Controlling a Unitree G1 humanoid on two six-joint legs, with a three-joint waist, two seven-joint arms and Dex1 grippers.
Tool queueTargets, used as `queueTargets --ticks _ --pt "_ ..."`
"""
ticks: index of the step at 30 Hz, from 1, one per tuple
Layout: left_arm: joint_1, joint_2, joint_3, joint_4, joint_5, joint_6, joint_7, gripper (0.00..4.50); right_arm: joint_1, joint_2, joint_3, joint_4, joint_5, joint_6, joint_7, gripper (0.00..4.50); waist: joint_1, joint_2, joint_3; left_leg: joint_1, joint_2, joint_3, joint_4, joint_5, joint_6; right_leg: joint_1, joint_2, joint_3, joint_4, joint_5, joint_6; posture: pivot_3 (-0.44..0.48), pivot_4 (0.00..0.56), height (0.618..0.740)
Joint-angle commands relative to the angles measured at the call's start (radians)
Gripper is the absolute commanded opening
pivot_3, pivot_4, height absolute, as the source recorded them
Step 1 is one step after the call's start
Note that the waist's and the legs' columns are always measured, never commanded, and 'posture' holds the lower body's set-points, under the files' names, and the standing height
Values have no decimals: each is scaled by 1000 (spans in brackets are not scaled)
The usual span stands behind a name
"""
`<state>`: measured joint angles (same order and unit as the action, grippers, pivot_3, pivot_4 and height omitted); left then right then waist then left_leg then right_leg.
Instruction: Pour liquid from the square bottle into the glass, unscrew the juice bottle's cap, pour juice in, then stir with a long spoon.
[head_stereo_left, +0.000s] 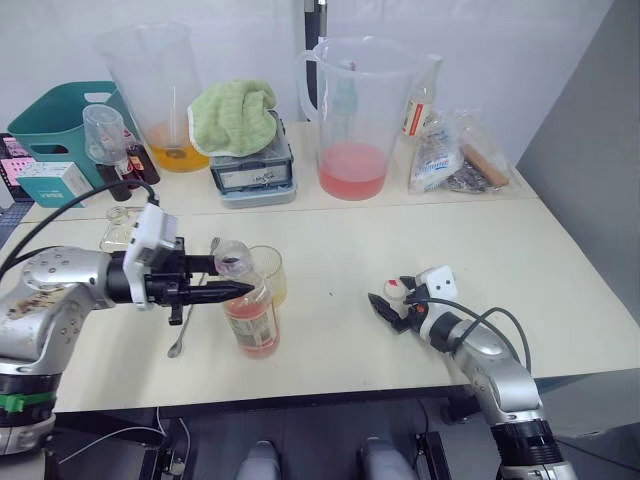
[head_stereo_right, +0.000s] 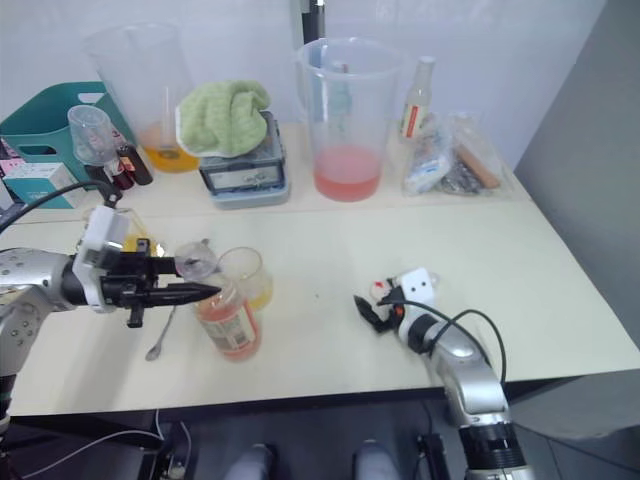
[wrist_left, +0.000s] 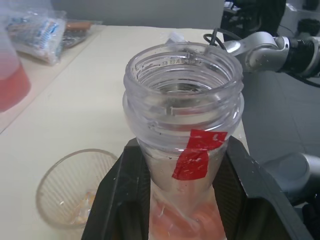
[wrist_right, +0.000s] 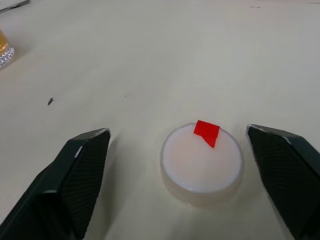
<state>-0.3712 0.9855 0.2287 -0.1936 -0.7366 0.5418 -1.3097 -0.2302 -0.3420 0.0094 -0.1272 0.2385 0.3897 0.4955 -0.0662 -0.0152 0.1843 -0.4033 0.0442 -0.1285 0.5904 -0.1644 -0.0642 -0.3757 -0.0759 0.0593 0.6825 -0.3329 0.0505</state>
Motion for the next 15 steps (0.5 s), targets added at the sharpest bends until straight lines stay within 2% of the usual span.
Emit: queueTargets --ticks 1,4,8,12,15 --pt "-14 65 92 17 -15 1 -28 1266 -74 -5 22 -235 26 61 -13 4462 -1 0 0 -3 0 0 0 0 0 -4 0 0 1 0 0 0 150 740" --pt "-46 84 95 92 42 -66 -33 1266 -111 16 81 -400 82 196 -26 4462 -2 0 0 -7 0 0 0 0 0 -9 1 1 3 0 0 0 150 740" --pt "-94 72 61 170 127 -180 -36 1266 -138 40 177 -528 145 359 -37 4462 3 0 0 -12 0 0 0 0 -1 -12 1 1 2 0 0 0 150 740" --pt "-138 38 28 246 215 -310 -19 1266 -153 42 216 -557 156 429 -51 4462 12 0 0 -12 0 0 1 1 -1 -12 0 0 2 0 0 0 150 740" --pt "-202 -45 -17 324 335 -493 65 1266 -157 28 248 -553 145 453 -57 4462 22 -1 0 -11 0 0 1 1 -1 -12 0 0 2 0 0 0 150 740"
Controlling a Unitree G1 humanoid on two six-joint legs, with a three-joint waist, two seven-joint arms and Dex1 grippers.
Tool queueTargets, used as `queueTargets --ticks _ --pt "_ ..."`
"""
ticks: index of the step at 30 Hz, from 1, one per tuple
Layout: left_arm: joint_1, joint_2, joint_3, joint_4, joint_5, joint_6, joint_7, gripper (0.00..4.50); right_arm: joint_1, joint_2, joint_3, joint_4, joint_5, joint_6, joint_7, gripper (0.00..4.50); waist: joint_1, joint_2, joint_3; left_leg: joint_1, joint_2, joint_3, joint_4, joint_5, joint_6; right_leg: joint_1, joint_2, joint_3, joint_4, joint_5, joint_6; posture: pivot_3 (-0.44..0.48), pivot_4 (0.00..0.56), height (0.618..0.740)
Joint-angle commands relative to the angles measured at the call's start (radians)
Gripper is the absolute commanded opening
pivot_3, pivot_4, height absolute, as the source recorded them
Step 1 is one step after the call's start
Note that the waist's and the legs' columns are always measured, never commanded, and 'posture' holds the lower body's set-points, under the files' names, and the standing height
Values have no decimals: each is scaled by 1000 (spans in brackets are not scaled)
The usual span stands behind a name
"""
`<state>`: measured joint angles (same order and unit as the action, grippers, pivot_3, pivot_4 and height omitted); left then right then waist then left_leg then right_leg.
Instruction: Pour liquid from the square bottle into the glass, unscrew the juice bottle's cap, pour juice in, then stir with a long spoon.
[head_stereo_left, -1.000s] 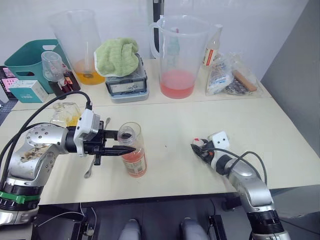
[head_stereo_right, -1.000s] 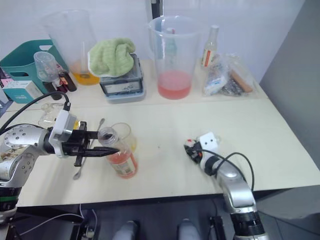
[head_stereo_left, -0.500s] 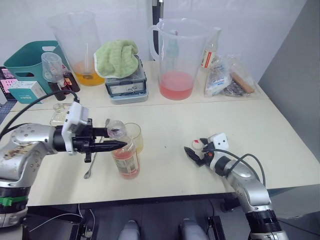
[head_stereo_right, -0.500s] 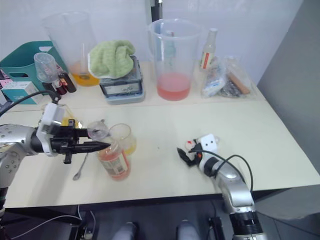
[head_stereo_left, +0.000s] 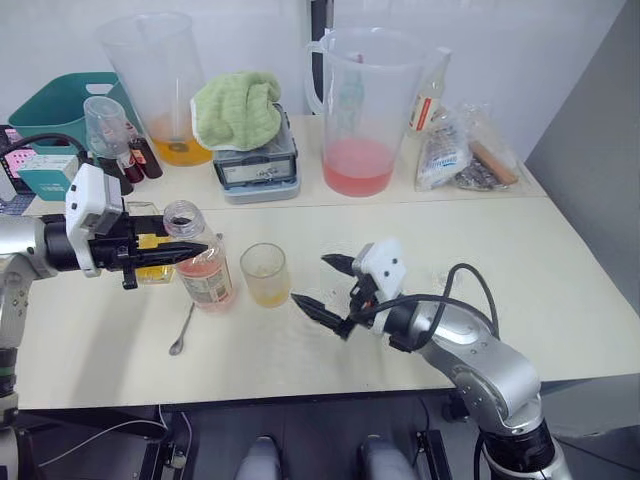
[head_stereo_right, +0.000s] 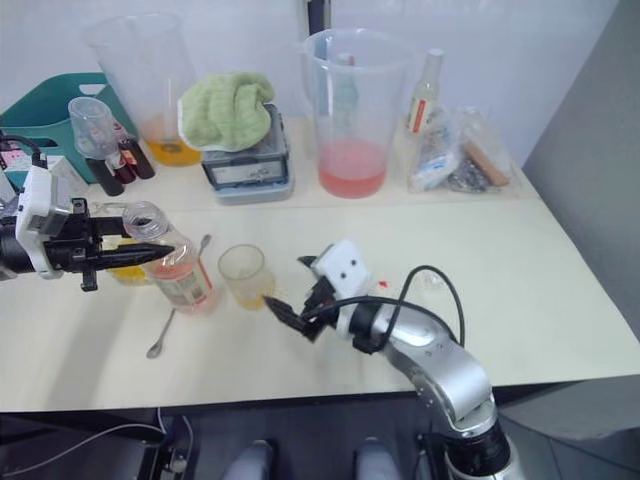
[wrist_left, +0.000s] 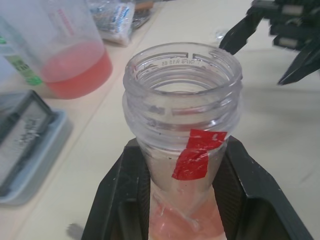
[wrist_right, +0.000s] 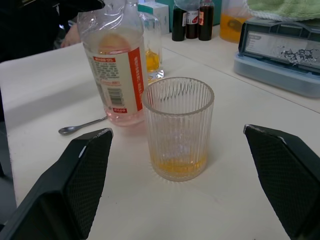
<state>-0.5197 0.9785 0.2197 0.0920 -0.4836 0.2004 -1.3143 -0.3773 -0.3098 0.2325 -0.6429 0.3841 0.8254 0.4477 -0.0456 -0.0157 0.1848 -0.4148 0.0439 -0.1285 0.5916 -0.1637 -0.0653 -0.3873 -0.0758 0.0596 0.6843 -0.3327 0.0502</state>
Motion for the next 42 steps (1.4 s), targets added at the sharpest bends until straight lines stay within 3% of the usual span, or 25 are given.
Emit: queueTargets --ticks 1,3,7,13,23,33,42 --pt "-67 -62 -16 52 102 -189 89 1266 -11 -4 28 -35 -5 21 -14 4462 2 -1 0 0 0 0 0 0 0 0 0 0 0 0 0 0 150 740" --pt "-84 -100 -26 77 137 -263 115 1266 -13 -2 32 -35 -6 27 -22 4462 2 -1 0 -1 0 0 0 0 0 0 0 0 0 0 0 0 150 740" --pt "-133 -180 -106 237 353 -588 251 1266 -18 -6 38 -35 -12 40 -34 4462 1 -1 0 -1 0 0 1 0 0 -1 0 0 0 0 0 0 150 740" --pt "-209 -235 -165 452 480 -873 376 1266 -35 5 36 -40 -4 59 -51 4462 -2 -1 -1 -1 0 0 1 0 0 -1 0 0 1 0 0 0 150 740" --pt "-278 -223 -250 664 725 -1251 623 1266 -40 12 45 -38 -10 66 -79 4462 -2 -1 -1 -1 -1 0 1 0 0 -1 -1 0 1 0 0 0 150 740" --pt "-318 -168 -314 723 1009 -1356 931 1266 -55 28 33 -45 11 84 -88 4462 -3 -1 -1 -1 -1 0 1 0 0 -1 -1 0 2 0 0 0 150 740" --pt "-348 -134 -375 714 1178 -1362 1157 1266 -61 37 35 -46 9 93 -90 4462 -3 -1 -1 -1 -1 0 1 0 -1 -1 -1 0 2 0 0 0 150 740"
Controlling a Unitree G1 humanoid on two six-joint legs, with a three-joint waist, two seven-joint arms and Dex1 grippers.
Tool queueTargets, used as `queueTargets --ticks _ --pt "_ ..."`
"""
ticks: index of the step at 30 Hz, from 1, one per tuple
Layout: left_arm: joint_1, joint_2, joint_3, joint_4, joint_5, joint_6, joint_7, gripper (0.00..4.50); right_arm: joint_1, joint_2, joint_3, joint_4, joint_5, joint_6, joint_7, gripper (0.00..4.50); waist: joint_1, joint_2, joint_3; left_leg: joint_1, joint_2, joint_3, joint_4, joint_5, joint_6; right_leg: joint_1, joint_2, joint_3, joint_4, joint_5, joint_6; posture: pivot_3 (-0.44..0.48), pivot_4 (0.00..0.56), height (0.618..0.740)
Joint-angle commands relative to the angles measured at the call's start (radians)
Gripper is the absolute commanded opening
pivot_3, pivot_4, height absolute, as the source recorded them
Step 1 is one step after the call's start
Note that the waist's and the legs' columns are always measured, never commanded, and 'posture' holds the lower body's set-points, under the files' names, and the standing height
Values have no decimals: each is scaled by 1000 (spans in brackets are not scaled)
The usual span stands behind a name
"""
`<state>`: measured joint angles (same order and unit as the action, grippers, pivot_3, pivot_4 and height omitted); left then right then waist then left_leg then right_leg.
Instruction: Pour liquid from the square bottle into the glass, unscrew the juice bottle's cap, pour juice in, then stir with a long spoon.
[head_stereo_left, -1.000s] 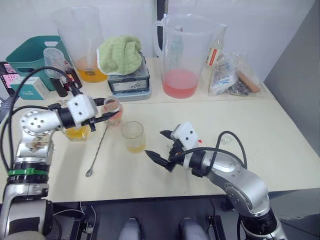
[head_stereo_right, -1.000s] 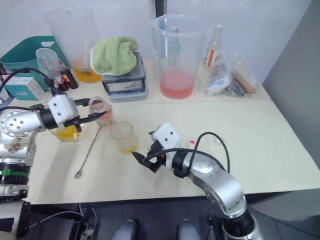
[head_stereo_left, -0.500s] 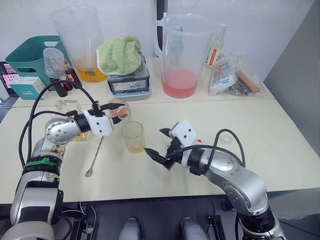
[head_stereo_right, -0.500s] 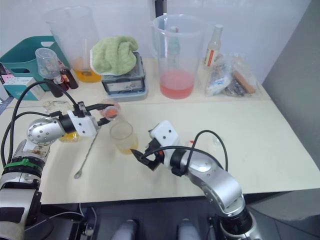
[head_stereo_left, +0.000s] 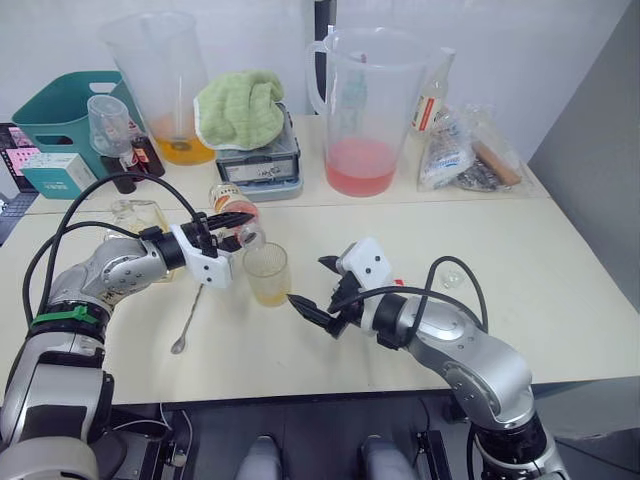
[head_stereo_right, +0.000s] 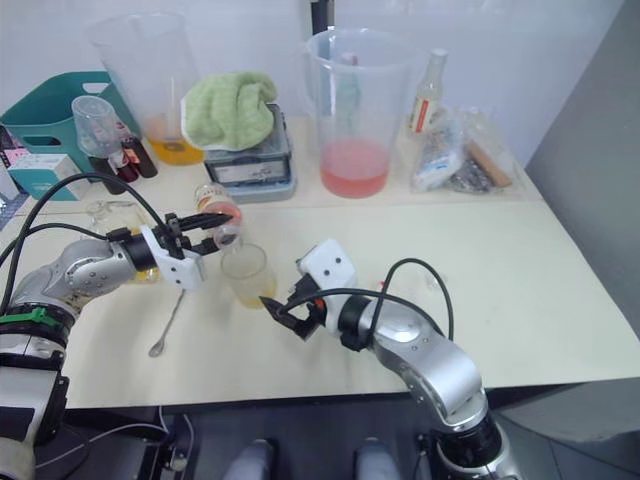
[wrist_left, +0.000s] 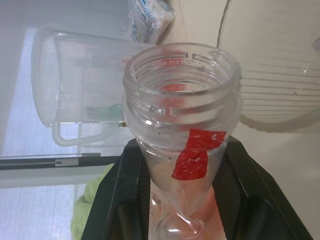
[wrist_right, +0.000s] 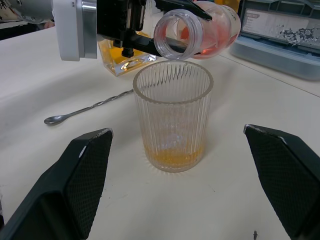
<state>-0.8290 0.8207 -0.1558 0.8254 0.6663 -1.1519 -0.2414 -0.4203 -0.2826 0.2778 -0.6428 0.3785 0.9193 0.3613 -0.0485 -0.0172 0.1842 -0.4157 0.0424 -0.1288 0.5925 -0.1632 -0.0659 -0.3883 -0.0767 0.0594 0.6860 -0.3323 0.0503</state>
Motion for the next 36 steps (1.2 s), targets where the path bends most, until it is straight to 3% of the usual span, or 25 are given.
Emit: queueTargets --ticks 1,16,36 --pt "-41 27 -8 -19 41 -9 103 1266 -17 10 -10 -47 15 1 -4 4462 0 0 0 0 0 0 0 0 0 0 0 0 0 0 0 0 150 740" --pt "-80 65 -105 -43 218 31 349 1266 -18 12 -5 -63 17 24 -11 4462 0 0 0 0 0 0 0 0 0 0 0 0 0 0 0 0 150 740" --pt "-119 86 -188 -56 306 91 508 1266 -18 28 -5 -61 14 28 -14 4462 1 0 0 0 0 0 0 0 0 0 0 0 1 0 0 0 150 740"
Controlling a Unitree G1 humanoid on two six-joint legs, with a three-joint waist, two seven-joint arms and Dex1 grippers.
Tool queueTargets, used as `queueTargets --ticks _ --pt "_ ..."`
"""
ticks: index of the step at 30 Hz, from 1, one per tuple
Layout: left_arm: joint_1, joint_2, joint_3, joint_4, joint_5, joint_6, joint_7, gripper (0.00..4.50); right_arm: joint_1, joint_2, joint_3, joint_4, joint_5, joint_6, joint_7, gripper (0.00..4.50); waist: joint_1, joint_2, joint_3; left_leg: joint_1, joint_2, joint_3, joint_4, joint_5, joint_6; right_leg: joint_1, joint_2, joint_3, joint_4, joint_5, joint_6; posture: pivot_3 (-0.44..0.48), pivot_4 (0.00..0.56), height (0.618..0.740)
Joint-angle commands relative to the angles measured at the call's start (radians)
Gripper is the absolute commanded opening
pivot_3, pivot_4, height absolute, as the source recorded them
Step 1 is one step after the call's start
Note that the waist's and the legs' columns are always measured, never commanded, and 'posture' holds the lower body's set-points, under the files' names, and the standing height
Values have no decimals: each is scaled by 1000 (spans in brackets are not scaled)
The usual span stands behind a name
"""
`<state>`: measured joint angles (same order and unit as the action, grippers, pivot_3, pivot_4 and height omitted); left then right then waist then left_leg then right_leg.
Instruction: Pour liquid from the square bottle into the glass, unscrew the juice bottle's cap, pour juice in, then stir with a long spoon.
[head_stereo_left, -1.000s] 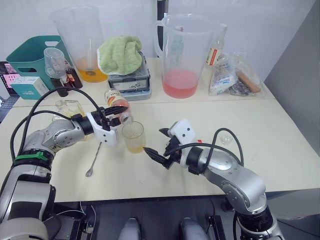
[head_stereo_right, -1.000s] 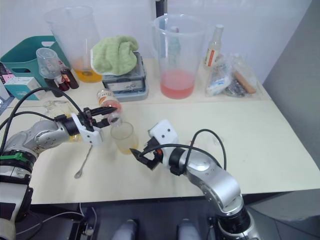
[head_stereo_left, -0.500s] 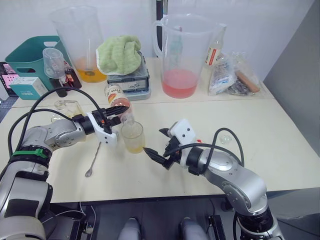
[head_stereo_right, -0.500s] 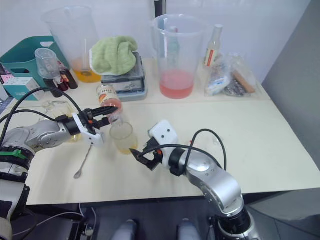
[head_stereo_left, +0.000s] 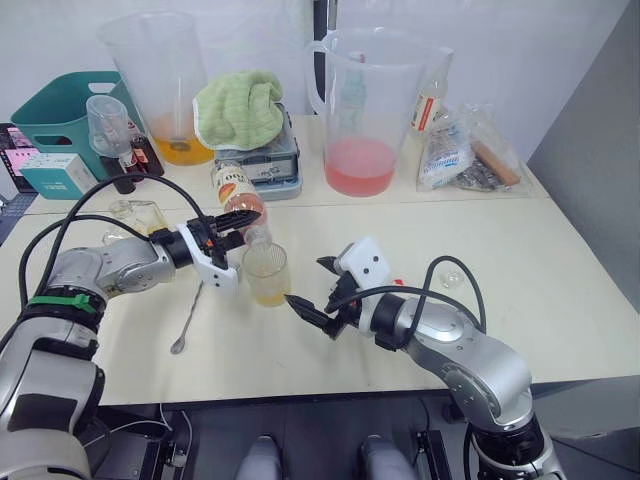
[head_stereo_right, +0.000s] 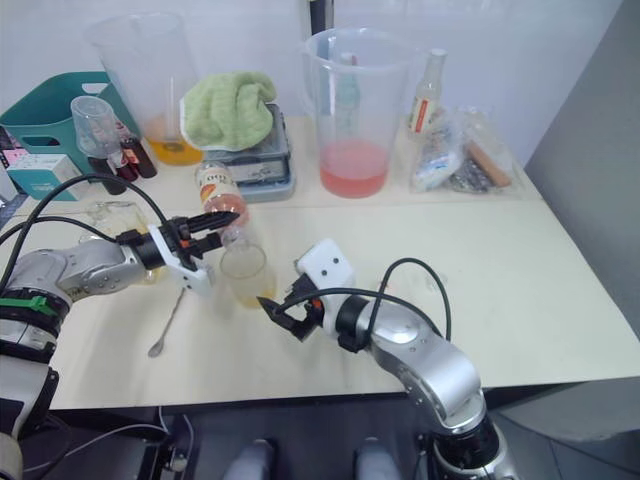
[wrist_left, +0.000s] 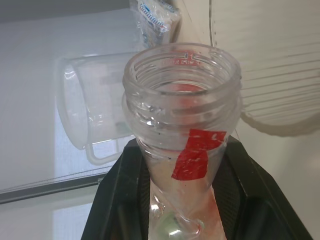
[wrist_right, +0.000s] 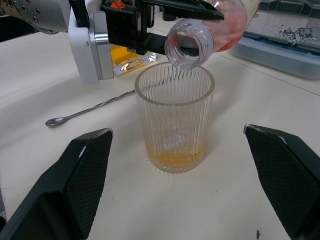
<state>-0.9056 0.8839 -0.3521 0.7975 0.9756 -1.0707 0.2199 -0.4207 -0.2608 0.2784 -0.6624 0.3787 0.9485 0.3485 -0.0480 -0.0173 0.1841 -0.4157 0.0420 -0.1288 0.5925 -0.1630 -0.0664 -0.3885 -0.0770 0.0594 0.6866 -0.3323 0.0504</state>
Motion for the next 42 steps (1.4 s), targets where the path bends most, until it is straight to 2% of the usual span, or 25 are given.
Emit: queueTargets --ticks 1,24,39,42 --pt "-45 24 5 -32 5 15 57 1266 -18 7 -5 -41 13 -2 -2 4462 0 0 0 0 0 0 0 0 0 0 0 0 0 0 0 0 150 740" --pt "-52 42 -36 -78 62 38 162 1266 -21 9 -2 -47 12 3 -9 4462 0 0 0 0 0 0 0 0 0 0 0 0 0 0 0 0 150 740" --pt "-48 26 -53 -44 41 42 155 1266 -19 4 -10 -49 13 5 -6 4462 1 0 0 0 0 0 0 0 -1 0 0 0 1 0 0 0 150 740" --pt "-41 20 -44 -21 5 34 131 1266 -18 2 -10 -47 12 2 -4 4462 0 0 0 0 0 0 0 0 -1 0 0 0 1 0 0 0 150 740"
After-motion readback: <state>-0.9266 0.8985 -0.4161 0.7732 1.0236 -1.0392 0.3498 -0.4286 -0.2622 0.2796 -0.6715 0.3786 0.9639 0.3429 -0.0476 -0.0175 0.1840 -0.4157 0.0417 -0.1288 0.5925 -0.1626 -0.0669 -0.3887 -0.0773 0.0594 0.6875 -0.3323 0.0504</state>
